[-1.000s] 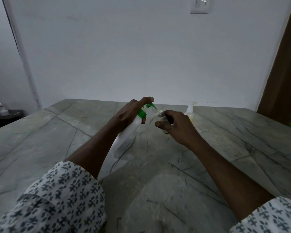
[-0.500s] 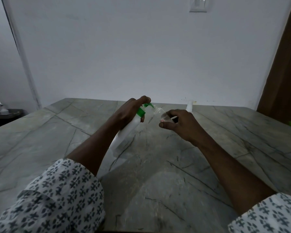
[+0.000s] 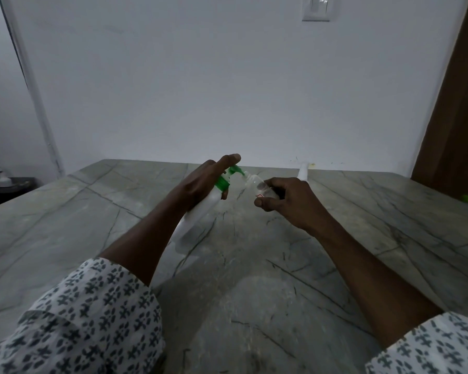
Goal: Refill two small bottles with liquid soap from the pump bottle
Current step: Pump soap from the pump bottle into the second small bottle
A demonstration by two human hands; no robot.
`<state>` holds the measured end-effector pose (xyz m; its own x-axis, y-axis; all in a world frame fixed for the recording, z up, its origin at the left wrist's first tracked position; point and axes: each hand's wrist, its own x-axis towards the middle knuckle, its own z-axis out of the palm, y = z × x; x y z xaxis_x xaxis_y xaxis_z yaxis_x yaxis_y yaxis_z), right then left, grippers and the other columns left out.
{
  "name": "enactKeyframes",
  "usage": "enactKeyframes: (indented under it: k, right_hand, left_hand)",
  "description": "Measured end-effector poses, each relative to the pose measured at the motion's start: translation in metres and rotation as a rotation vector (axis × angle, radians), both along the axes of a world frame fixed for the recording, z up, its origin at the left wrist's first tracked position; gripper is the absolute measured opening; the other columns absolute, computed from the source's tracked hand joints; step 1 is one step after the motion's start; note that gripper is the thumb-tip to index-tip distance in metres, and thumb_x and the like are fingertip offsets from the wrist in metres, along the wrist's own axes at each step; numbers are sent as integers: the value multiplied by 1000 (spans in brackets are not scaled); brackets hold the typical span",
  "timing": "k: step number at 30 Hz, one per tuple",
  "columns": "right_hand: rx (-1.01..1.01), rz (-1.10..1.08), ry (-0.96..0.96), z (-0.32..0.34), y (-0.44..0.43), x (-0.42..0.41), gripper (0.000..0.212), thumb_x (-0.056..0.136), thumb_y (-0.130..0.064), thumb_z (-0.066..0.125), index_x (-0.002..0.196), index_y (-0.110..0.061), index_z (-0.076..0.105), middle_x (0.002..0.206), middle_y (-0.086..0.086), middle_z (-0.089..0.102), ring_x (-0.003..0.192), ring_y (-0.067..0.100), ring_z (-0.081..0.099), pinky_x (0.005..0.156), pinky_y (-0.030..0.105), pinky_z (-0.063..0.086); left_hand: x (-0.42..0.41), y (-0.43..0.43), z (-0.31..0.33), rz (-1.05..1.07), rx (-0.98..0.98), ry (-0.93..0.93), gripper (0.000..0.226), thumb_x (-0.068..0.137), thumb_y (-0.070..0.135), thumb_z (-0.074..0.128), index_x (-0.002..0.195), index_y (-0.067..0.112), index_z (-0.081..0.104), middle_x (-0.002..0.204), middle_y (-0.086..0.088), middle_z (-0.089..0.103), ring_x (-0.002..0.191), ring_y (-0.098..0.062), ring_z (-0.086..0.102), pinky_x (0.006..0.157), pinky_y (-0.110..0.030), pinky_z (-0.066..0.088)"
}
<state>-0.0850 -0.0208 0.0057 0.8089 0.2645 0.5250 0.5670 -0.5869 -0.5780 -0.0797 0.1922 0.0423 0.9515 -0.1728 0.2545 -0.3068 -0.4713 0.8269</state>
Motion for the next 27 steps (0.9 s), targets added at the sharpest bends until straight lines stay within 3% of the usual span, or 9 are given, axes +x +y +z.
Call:
enactKeyframes:
  k: [1, 4, 6, 11, 14, 18, 27]
  right_hand:
    - [-2, 3, -2, 0, 0, 0, 44, 80, -34, 76, 117, -12, 67, 85, 3, 72, 64, -1, 63, 57, 5, 42]
    - [-4, 25, 7, -1, 1, 1, 44, 81, -35, 75, 118, -11, 67, 85, 7, 74, 74, 18, 69, 68, 29, 52]
    - [-6, 39, 8, -2, 0, 1, 45, 82, -35, 74, 119, -11, 66, 86, 7, 74, 76, 21, 70, 72, 36, 54]
    - [-6, 80, 30, -6, 0, 3, 51, 82, -36, 74, 123, -8, 64, 88, 5, 76, 78, 15, 72, 76, 37, 57]
    - [-3, 83, 38, -5, 2, 1, 52, 82, -35, 75, 124, -6, 64, 95, 7, 75, 81, 15, 72, 78, 34, 58]
    - [39, 81, 0, -3, 1, -1, 43, 80, -35, 76, 114, -8, 69, 86, 7, 75, 78, 22, 72, 76, 45, 58]
    - [68, 84, 25, -2, 3, -4, 43, 81, -33, 75, 116, -9, 69, 86, 4, 76, 77, 15, 73, 81, 44, 58]
  left_hand:
    - [-1, 0, 0, -4, -5, -10, 74, 81, 67, 40, 95, 0, 68, 60, -8, 64, 55, -19, 59, 74, -37, 48]
    - [-7, -1, 1, -30, -44, -30, 51, 83, 59, 41, 90, 14, 65, 62, -9, 63, 56, -19, 56, 70, -34, 45]
    - [-8, -1, 2, -29, -53, -28, 43, 87, 53, 43, 89, 15, 63, 65, -11, 62, 58, -21, 56, 70, -34, 45]
    - [-6, 0, 1, -16, -31, -51, 35, 103, 28, 41, 80, 10, 61, 67, -14, 61, 59, -23, 55, 70, -33, 44]
    - [-4, 3, 1, -59, -48, -32, 38, 99, 36, 43, 77, 10, 61, 64, -10, 62, 55, -18, 55, 64, -31, 44]
    - [-1, 6, 1, -65, -57, -41, 46, 85, 55, 43, 78, 14, 63, 61, -8, 63, 53, -16, 57, 64, -31, 46]
    - [2, 6, -1, -58, -98, -40, 45, 82, 50, 46, 81, 9, 63, 62, -11, 62, 52, -18, 56, 63, -31, 45]
